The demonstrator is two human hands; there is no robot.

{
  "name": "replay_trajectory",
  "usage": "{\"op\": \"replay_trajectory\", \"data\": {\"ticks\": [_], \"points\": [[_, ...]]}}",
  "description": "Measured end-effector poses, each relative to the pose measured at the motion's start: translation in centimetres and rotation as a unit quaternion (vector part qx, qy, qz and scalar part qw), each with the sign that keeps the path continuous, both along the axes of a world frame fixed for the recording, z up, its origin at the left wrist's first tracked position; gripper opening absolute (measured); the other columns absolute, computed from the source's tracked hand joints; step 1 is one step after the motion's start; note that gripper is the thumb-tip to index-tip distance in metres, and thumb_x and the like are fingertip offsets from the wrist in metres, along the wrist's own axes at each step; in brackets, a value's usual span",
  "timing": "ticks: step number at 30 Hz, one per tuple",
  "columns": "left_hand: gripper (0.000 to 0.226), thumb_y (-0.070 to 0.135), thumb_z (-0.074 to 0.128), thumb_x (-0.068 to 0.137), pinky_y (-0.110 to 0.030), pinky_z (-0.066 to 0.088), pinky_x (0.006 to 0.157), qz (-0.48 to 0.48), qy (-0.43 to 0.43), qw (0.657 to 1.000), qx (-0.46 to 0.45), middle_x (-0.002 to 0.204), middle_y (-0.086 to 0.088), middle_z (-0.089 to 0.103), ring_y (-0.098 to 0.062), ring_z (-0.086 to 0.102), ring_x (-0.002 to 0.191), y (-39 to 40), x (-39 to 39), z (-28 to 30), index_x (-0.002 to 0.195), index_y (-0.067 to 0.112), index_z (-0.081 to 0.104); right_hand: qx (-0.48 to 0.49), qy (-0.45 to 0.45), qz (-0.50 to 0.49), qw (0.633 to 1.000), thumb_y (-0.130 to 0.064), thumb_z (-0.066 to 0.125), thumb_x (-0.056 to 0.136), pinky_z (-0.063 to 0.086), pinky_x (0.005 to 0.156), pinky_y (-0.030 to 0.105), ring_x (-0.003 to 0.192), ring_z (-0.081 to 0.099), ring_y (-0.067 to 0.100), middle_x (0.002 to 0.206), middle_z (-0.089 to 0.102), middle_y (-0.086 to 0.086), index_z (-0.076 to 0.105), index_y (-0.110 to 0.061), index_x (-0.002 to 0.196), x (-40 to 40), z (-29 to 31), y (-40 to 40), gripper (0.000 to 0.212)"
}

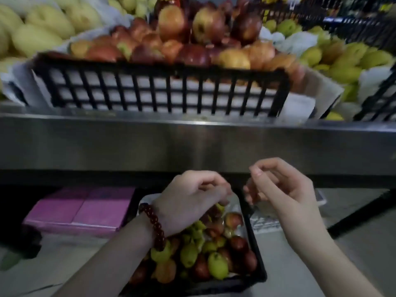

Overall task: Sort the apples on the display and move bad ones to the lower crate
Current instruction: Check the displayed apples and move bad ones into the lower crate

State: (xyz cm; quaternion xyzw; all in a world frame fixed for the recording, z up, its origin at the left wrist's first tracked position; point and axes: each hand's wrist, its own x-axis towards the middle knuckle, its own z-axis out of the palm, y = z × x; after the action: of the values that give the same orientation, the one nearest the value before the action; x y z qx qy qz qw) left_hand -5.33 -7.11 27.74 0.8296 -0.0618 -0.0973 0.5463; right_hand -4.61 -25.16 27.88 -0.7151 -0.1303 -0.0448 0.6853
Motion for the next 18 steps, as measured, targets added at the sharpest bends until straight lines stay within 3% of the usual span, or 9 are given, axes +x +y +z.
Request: {"op": "replay_trajectory", "data": {"ticks": [4, 8, 12, 14, 16, 18], "points": [[0.019, 0.028, 0.057, 0.091, -0.022, 0.050, 0.055, 0.063, 0.050, 0.996, -0.023, 0.074, 0.005, 0.070, -0.005, 0.064, 0.063, 0.3, -0.3, -10.2, 0.081, 0.021, 0.072, -0.021, 0.013, -0.008, 1.000, -0.029, 0.064, 0.081, 0.050, 0.059, 0.036, 0.059, 0.060, 0.024, 0.060, 0.063, 0.012, 0.065, -0.006, 0.085, -0.7, -9.4, -0.8, 0.023], [0.019, 0.017, 0.053, 0.094, -0.022, 0.050, 0.045, 0.109, 0.116, 0.986, -0.047, 0.075, -0.003, 0.064, -0.009, 0.058, 0.056, 0.2, 0.0, -19.2, 0.081, 0.015, 0.067, -0.014, 0.031, -0.023, 0.999, -0.014, 0.064, 0.088, 0.047, 0.053, 0.023, 0.055, 0.056, 0.018, 0.062, 0.060, 0.021, 0.063, -0.002, 0.084, -1.2, -18.5, -1.4, 0.012], [0.018, 0.017, 0.052, 0.094, -0.022, 0.051, 0.047, 0.099, 0.135, 0.986, -0.026, 0.076, -0.003, 0.062, -0.013, 0.058, 0.062, -0.8, 0.0, -25.0, 0.081, 0.016, 0.065, -0.012, 0.073, -0.039, 0.996, -0.011, 0.066, 0.086, 0.046, 0.047, 0.022, 0.049, 0.054, 0.016, 0.056, 0.057, 0.012, 0.063, 0.001, 0.083, -1.8, -24.8, -2.6, 0.013], [0.016, 0.018, 0.055, 0.092, -0.021, 0.049, 0.049, 0.083, 0.121, 0.989, 0.010, 0.070, 0.000, 0.062, -0.010, 0.056, 0.059, -1.8, 0.5, -26.8, 0.080, 0.017, 0.065, -0.018, 0.092, -0.056, 0.994, -0.009, 0.066, 0.086, 0.045, 0.045, 0.022, 0.047, 0.054, 0.016, 0.053, 0.056, 0.013, 0.063, 0.002, 0.084, -2.0, -26.6, -3.4, 0.012], [0.011, 0.020, 0.060, 0.088, -0.019, 0.042, 0.053, 0.058, 0.079, 0.990, 0.103, 0.061, 0.006, 0.058, -0.008, 0.054, 0.057, -3.2, 1.8, -28.4, 0.078, 0.022, 0.066, -0.016, 0.117, -0.077, 0.990, -0.009, 0.067, 0.086, 0.045, 0.044, 0.021, 0.047, 0.054, 0.017, 0.056, 0.057, 0.016, 0.062, 0.002, 0.085, -1.9, -28.1, -4.1, 0.012], [0.006, 0.023, 0.064, 0.083, -0.020, 0.042, 0.058, 0.036, 0.038, 0.979, 0.197, 0.072, 0.005, 0.065, -0.013, 0.062, 0.073, -4.8, 3.6, -30.1, 0.088, 0.022, 0.068, -0.019, 0.128, -0.092, 0.987, -0.011, 0.069, 0.085, 0.045, 0.046, 0.025, 0.047, 0.055, 0.019, 0.058, 0.057, 0.023, 0.063, 0.000, 0.083, -1.5, -29.1, -4.8, 0.013]]}}
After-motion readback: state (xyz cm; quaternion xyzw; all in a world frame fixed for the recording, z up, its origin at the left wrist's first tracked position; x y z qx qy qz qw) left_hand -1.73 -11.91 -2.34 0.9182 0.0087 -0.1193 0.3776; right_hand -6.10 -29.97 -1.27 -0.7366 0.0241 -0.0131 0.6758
